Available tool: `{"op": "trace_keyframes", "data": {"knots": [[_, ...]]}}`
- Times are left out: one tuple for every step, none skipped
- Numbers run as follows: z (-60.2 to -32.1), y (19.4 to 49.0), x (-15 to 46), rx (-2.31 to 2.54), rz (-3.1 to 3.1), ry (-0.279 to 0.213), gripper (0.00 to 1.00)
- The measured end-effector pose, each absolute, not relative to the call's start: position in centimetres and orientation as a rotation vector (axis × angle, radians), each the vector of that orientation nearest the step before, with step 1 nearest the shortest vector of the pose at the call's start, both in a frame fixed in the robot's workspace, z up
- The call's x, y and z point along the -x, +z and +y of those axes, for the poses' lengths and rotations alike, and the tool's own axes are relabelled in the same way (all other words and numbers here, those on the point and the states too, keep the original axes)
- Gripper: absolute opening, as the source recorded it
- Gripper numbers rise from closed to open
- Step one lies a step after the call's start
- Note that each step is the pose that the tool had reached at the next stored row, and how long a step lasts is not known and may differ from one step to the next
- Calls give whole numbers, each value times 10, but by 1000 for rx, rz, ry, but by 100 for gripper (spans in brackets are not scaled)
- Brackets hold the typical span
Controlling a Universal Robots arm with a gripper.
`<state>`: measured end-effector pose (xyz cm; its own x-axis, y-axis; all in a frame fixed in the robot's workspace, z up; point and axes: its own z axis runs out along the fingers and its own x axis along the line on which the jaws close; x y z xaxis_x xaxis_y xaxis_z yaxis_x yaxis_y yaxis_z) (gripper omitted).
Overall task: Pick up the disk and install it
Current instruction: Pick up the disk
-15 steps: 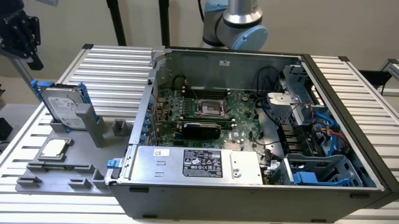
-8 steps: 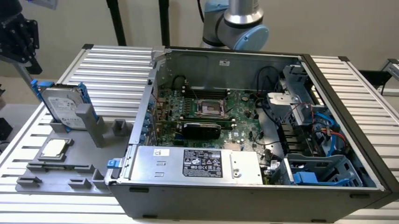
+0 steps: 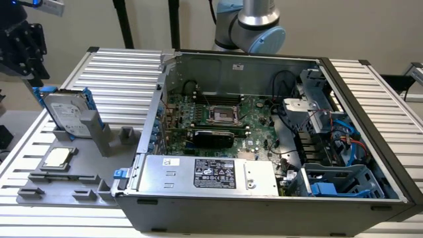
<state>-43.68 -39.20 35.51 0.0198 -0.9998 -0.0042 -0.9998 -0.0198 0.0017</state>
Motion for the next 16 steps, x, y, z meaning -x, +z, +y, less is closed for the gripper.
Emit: {"op": "trace_keyframes", "data": {"knots": [[-392,353,437,2242,2198,7,36],[-392,351,437,2242,2198,7,36],[-392,350,437,2242,2198,7,42],[-392,348,436,2242,2198,7,47],[-392,346,436,2242,2198,7,53],[-391,345,436,2242,2198,7,53],[-391,343,436,2242,2198,7,59],[-390,342,436,2242,2198,7,65],[-389,340,436,2242,2197,7,65],[-389,338,436,2242,2197,7,65],[-389,336,436,2242,2197,7,71],[-388,334,436,2242,2198,7,71],[-388,332,436,2242,2198,7,71],[-388,331,436,2242,2198,7,71],[-388,329,436,2242,2198,7,71],[-387,327,436,2241,2198,7,71]]}}
